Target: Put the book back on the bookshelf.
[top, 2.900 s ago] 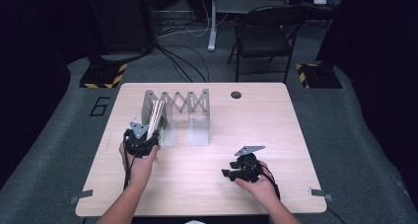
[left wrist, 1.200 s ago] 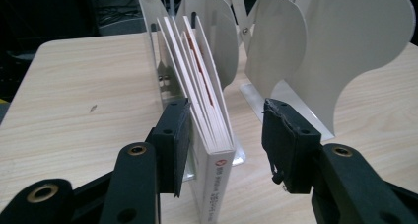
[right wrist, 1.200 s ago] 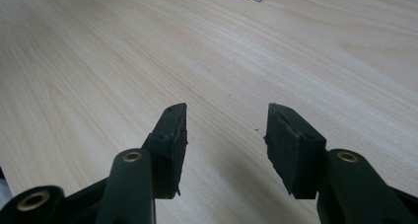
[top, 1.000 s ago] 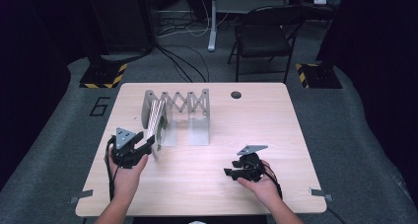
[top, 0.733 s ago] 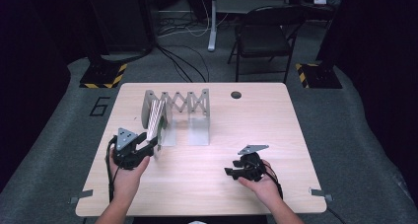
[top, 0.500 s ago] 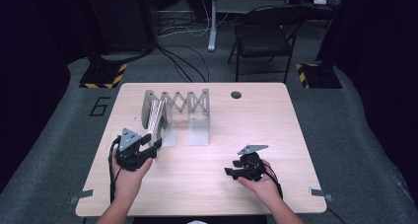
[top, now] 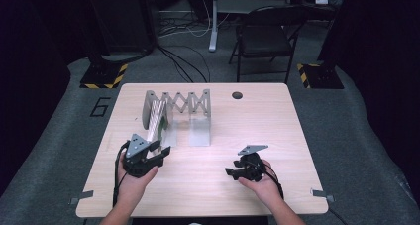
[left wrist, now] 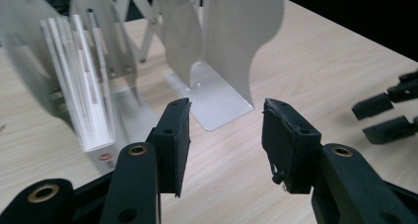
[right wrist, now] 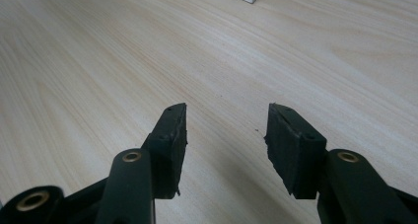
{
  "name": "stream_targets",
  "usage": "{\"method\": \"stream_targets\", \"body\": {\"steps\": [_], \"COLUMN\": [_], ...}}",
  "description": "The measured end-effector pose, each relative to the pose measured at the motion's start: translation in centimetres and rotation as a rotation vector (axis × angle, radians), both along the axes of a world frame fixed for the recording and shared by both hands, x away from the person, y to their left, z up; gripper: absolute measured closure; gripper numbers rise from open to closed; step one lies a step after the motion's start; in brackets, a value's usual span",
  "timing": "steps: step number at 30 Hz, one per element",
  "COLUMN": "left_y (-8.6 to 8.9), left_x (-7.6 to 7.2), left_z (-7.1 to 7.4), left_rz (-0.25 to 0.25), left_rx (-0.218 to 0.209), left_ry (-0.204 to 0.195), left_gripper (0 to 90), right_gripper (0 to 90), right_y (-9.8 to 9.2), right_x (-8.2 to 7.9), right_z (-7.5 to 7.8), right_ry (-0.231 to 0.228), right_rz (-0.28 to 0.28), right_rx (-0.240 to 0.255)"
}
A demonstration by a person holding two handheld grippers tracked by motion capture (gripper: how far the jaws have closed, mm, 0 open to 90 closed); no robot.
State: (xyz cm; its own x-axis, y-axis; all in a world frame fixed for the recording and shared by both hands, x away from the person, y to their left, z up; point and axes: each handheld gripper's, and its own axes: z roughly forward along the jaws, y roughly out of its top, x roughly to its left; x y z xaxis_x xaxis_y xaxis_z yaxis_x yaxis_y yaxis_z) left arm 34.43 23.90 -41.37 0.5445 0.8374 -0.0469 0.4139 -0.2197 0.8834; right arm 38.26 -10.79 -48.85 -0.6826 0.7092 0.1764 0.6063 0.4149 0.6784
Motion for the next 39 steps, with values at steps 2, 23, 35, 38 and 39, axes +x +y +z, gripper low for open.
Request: {"method": "stream_targets", "body": {"steps": [2, 23, 35, 38, 39], "left_y": [-0.5, -3.3, -2.4, -2.3, -2.3], "left_x": [0.0, -1.8, -1.4, -1.1, -1.0], "left_z": [-0.4, -3.8, -6.4, -7.0, -7.2], "left_rz": [-0.032, -0.215, -0.219, -0.238, -0.239], "left_rx": [0.015, 0.142, 0.124, 0.133, 0.136], "left_ry": [0.008, 0.091, 0.125, 0.147, 0.152], "left_gripper": [53.8, 52.6, 52.0, 52.0, 51.9], "right_gripper": [50.4, 50.0, 48.8, 47.7, 47.6], "right_y": [-0.1, -0.5, -0.3, -0.3, -0.3], "right_x": [0.0, -0.1, -0.1, -0.1, -0.1], "right_z": [0.1, 0.2, 0.1, 0.0, -0.1], "right_ry": [0.005, -0.001, 0.005, 0.0, 0.001], "right_rz": [0.001, -0.016, -0.014, -0.009, -0.009], "right_rx": [-0.006, 0.009, 0.0, -0.001, 0.0]}}
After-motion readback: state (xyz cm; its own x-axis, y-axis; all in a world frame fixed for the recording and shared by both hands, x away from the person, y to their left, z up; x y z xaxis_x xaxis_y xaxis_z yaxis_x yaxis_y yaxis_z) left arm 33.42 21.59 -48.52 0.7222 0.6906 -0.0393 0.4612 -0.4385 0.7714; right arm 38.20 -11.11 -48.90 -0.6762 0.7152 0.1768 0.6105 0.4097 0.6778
